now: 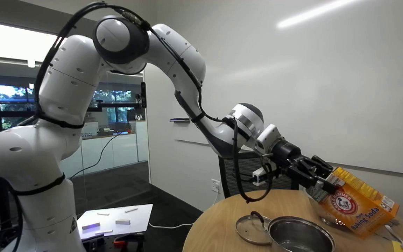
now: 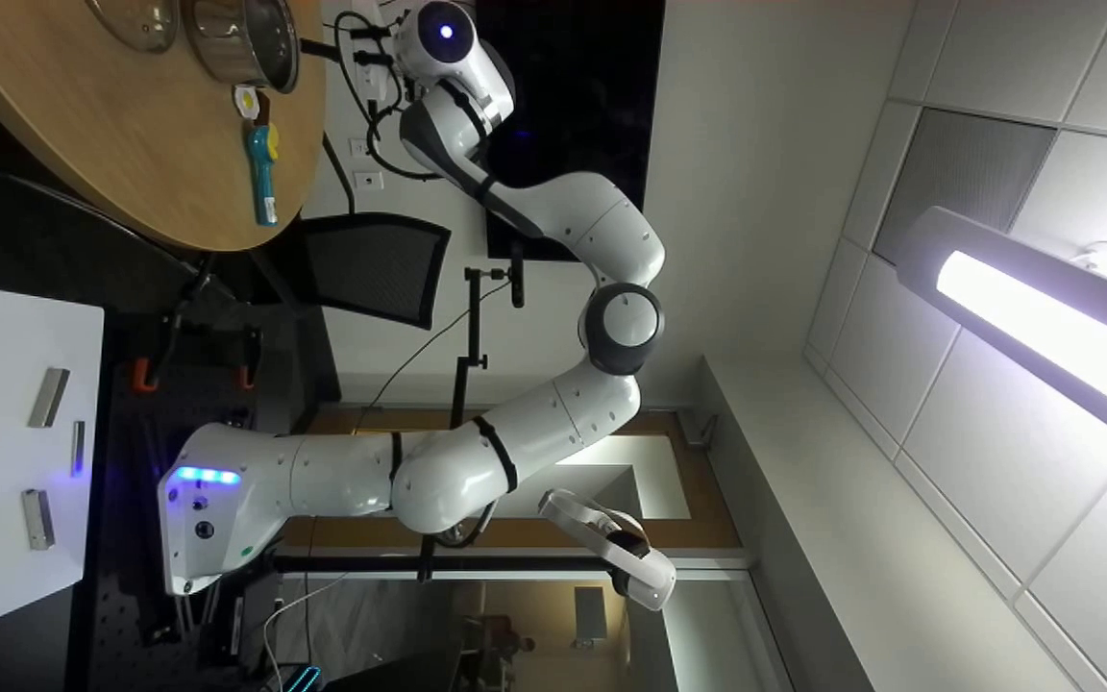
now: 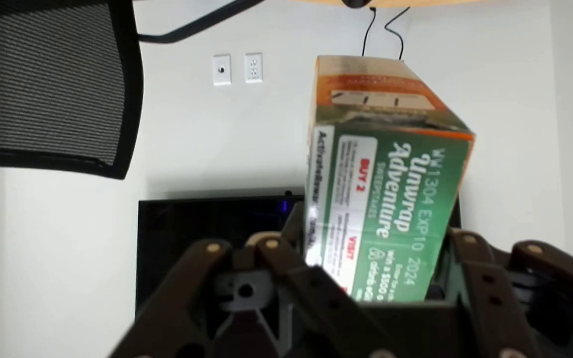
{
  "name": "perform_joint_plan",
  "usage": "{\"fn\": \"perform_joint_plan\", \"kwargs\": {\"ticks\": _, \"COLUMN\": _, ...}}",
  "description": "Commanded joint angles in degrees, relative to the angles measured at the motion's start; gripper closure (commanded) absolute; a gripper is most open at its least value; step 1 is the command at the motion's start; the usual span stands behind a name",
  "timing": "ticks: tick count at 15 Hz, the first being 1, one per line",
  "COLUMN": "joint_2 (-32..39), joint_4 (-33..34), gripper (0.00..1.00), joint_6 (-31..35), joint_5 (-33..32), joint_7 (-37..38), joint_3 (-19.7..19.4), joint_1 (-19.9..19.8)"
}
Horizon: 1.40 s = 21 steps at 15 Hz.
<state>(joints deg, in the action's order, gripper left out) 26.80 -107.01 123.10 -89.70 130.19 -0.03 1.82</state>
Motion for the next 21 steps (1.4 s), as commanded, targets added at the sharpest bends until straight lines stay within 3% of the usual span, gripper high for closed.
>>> {"fn": "perform_joint_plan", "kwargs": {"ticks": 1, "joint_2": -3.7, "joint_4": -0.8, "gripper": 0.73, "joint_6": 5.7, "joint_5": 9.5, "joint_7": -7.5, "joint_3": 1.7, "joint_1": -3.8}}
{"fn": "perform_joint_plan", "kwargs": {"ticks": 4, "joint_2": -4.0, "joint_4": -1.2, "gripper": 0.73, "joint_6": 9.4, "joint_5": 23.0, "joint_7": -14.4, "joint_3": 2.0, "joint_1": -5.5}}
{"fn": "perform_joint_plan", "kwargs": {"ticks": 8, "joint_2": -3.9, "joint_4": -1.3, "gripper": 0.73, "joint_6": 10.0, "joint_5": 38.2, "joint_7": -21.9, "joint_3": 0.9, "joint_1": -4.7}}
{"fn": "perform_joint_plan", "kwargs": {"ticks": 19, "joint_2": -3.8, "joint_4": -1.0, "gripper": 0.73, "joint_6": 10.4, "joint_5": 62.1, "joint_7": -33.7, "joint_3": -1.9, "joint_1": -1.7}}
{"fn": "perform_joint_plan", "kwargs": {"ticks": 21, "joint_2": -2.9, "joint_4": 3.6, "gripper": 0.73, "joint_6": 7.4, "joint_5": 67.9, "joint_7": -34.9, "joint_3": -2.7, "joint_1": -1.5}}
